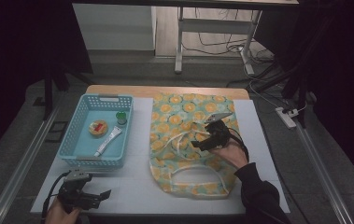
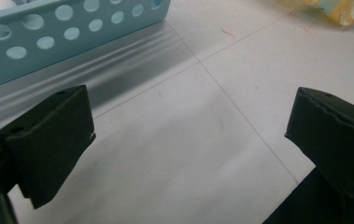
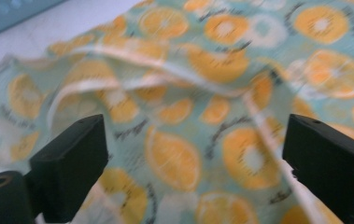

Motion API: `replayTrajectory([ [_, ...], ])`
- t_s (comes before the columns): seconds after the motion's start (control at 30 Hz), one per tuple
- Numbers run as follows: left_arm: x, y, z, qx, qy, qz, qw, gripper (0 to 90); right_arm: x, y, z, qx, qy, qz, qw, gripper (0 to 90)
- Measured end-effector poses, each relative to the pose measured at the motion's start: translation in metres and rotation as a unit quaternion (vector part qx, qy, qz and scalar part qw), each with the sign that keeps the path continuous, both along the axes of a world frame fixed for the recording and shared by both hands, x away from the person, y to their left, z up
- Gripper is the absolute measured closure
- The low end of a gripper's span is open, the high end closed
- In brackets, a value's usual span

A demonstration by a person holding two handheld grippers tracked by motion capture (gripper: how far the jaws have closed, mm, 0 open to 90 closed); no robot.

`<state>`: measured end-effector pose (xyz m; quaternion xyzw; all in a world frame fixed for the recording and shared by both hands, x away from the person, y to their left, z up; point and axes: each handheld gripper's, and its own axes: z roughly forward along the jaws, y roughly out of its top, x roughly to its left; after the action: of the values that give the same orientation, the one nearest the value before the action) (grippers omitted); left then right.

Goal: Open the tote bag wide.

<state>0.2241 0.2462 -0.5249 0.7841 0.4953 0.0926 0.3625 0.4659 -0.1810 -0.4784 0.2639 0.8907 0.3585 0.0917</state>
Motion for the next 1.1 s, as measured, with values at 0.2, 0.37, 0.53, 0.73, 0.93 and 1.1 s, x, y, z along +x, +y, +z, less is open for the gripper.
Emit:
replayTrajectory([
  [0.2, 0.0, 0.0, 0.0, 0.0, 0.0, -0.001, 1.0, 1.2, -0.016, 0.003, -0.015, -0.023, 0.017, 0.018, 0.9994, 0.0],
  [0.37, 0.0, 0.0, 0.0, 0.001, 0.001, -0.002, 1.0, 1.2, -0.023, 0.007, -0.03, -0.044, 0.027, 0.038, 0.998, 0.0],
  [0.53, 0.001, 0.0, 0.0, 0.0, 0.0, -0.001, 1.0, 1.2, -0.026, 0.014, -0.045, -0.073, 0.023, 0.052, 0.9958, 0.0],
  [0.73, 0.001, 0.0, 0.0, 0.0, 0.001, -0.002, 1.0, 1.2, -0.024, 0.014, -0.048, -0.063, 0.004, 0.048, 0.9968, 10.9],
  [0.93, 0.001, -0.001, 0.0, 0.001, 0.001, -0.001, 1.0, 1.2, -0.023, 0.009, -0.043, -0.048, -0.004, 0.044, 0.9979, 46.3],
  [1.1, 0.001, -0.001, 0.0, 0.001, 0.002, -0.001, 1.0, 1.2, -0.021, 0.005, -0.04, -0.046, 0.001, 0.036, 0.9983, 75.7],
])
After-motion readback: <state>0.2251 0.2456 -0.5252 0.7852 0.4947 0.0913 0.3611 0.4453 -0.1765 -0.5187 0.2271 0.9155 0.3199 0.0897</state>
